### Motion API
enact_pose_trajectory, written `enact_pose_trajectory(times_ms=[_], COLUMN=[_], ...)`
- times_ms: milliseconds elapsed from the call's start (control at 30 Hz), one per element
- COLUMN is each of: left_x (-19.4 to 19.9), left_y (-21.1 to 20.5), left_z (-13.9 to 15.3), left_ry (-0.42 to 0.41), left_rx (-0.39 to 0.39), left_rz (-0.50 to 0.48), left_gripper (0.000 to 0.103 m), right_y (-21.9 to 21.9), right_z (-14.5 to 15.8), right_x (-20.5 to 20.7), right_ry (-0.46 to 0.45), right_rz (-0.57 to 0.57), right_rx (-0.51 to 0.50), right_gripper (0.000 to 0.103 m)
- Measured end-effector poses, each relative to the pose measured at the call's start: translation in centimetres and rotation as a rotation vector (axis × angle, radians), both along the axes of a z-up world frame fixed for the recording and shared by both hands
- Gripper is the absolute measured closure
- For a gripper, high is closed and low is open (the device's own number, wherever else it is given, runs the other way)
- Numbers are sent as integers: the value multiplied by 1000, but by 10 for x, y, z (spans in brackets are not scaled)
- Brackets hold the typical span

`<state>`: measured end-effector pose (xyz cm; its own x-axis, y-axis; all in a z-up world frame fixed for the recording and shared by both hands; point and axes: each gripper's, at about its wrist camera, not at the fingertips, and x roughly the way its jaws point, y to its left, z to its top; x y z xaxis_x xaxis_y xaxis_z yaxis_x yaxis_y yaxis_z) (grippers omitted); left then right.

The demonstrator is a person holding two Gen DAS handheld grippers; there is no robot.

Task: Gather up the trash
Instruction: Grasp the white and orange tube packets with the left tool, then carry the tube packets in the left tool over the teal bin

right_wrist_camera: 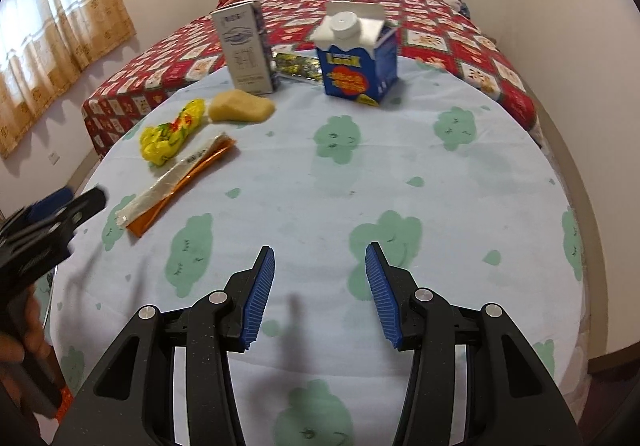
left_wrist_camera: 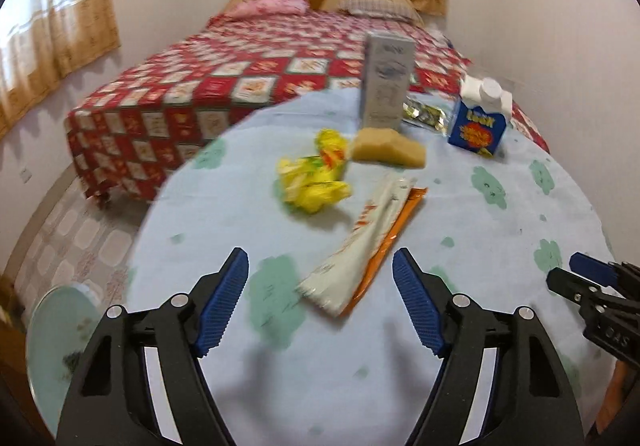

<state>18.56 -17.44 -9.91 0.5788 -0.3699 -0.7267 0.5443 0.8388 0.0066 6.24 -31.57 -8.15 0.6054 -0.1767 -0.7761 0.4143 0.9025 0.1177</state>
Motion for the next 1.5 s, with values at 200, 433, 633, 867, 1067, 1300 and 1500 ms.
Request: enact_pose_trajectory(times_ms=[200,433,633,867,1067,1300,1500], left_x=[13,17,12,-20,-39,-53,-61], left_y=[-31,-43,-47,-22,-2,18,40], left_z=[-25,-39,-38,-21,-11,-3,5], left_ry=[54,102,111,93,85,69,59], left_rx=[75,91,80,58,54,75,69], left_rz=[-10,-14,-45,-73,-52,-16,32], left_gripper=[39,69,87,88,88,88,88], right_y=[-22,-34,-31,-27,-16,-2,13], right_z=[-8,-18,-17,-18,-16,-9,-3], right_x=[15,38,40,35,30,26,25], right_ry=[43,66,50,48,42,31,22], right_rz=[-32,-14,-18,-24,-16,-1,16], right_rx=[-9,-8,8,13,16,7,-2], right_gripper=[55,55,55,55,55,55,55])
